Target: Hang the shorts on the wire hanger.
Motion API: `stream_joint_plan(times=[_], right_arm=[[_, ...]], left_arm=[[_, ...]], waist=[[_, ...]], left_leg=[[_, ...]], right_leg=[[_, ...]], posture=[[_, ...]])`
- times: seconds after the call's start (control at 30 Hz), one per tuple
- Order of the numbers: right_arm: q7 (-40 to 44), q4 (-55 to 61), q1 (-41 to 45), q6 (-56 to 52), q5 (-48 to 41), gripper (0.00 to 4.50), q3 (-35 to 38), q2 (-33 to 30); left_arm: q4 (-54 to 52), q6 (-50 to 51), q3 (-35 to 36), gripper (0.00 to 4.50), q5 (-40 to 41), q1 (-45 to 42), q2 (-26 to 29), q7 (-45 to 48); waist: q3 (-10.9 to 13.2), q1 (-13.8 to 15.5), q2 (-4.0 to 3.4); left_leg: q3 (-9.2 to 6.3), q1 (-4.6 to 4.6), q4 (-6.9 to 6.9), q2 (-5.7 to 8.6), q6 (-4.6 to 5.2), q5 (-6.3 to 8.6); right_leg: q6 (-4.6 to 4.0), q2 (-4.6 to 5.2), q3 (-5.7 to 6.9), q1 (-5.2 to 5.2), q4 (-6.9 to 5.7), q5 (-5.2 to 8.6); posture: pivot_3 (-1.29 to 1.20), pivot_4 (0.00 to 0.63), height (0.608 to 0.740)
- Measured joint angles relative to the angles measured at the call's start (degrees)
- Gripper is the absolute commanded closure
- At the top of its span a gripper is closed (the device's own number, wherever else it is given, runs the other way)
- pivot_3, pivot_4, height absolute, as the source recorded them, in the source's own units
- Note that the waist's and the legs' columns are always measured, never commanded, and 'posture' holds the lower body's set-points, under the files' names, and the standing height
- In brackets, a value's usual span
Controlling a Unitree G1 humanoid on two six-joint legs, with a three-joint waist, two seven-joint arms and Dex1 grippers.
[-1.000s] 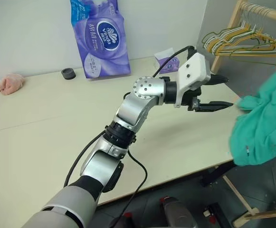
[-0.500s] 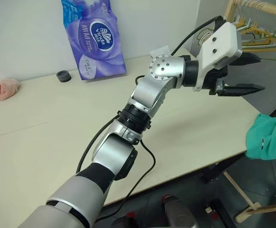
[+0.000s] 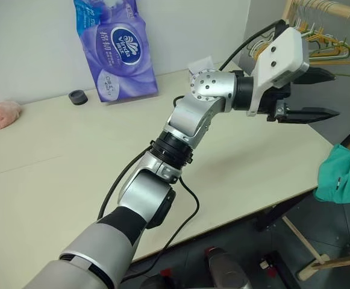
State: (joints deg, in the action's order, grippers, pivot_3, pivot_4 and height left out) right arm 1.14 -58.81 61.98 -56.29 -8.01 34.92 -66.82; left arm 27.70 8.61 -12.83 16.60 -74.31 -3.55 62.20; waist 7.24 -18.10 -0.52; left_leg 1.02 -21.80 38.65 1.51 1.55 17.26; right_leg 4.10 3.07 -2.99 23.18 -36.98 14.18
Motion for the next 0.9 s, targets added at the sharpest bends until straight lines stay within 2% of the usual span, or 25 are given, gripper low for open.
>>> stream_joint_plan(times=[0.2,0.23,0.33,0.4,0.63,0.9], right_arm=[[2.2,0.5,-0.3,-0.4,-1.3,4.50,-1.1,0.0],[2.3,1.3,-0.7,-1.0,-1.9,3.92,-1.0,0.0],[0.5,4.9,-2.0,-3.3,-3.1,3.14,1.4,0.7],[-1.2,8.4,-3.2,-5.6,-4.4,2.40,3.9,1.8],[-8.9,31.7,-7.5,-16.4,-5.7,0.11,12.9,10.1],[-16.2,52.6,-6.4,-17.5,-1.8,0.05,11.5,15.3]], left_arm=[[-1.3,8.2,-0.2,1.14,3.4,-0.3,0.8,5.7],[-1.8,8.6,-0.4,1.10,3.4,-0.2,1.2,6.2],[-2.4,8.9,-0.5,1.10,3.3,-0.2,1.5,6.8],[-2.4,8.9,-0.7,1.10,3.1,-0.1,1.7,7.2],[-2.4,8.9,-1.5,1.10,2.5,0.1,1.5,8.1],[-2.4,10.0,-1.5,1.10,2.4,0.1,1.8,8.8]], waist=[[0.0,-0.2,0.01],[0.0,-0.2,0.02],[0.0,-0.2,0.02],[0.0,-0.2,0.02],[0.0,-0.2,-0.03],[-0.1,-0.5,-0.10]], left_leg=[[0.40,0.13,-0.16,-0.01,0.00,0.00],[0.50,0.19,-0.22,-0.01,0.00,0.00],[0.65,0.24,-0.24,-0.01,-0.01,0.00],[0.76,0.26,-0.23,0.00,-0.01,0.00],[0.85,0.31,-0.24,0.01,-0.01,0.00],[0.86,0.32,-0.23,0.01,0.00,0.00]], right_leg=[[0.11,-0.04,-0.44,0.00,0.00,0.01],[0.13,-0.04,-0.53,0.00,0.01,0.01],[0.23,-0.03,-0.69,0.00,0.03,0.00],[0.29,-0.03,-0.80,0.00,0.04,-0.01],[0.41,-0.03,-0.96,0.02,0.02,0.00],[0.44,-0.03,-1.01,0.03,0.01,0.00]], posture=[[-0.35,0.129,0.740],[-0.36,0.126,0.740],[-0.35,0.124,0.740],[-0.36,0.121,0.740],[-0.38,0.116,0.740],[-0.36,0.114,0.740]])
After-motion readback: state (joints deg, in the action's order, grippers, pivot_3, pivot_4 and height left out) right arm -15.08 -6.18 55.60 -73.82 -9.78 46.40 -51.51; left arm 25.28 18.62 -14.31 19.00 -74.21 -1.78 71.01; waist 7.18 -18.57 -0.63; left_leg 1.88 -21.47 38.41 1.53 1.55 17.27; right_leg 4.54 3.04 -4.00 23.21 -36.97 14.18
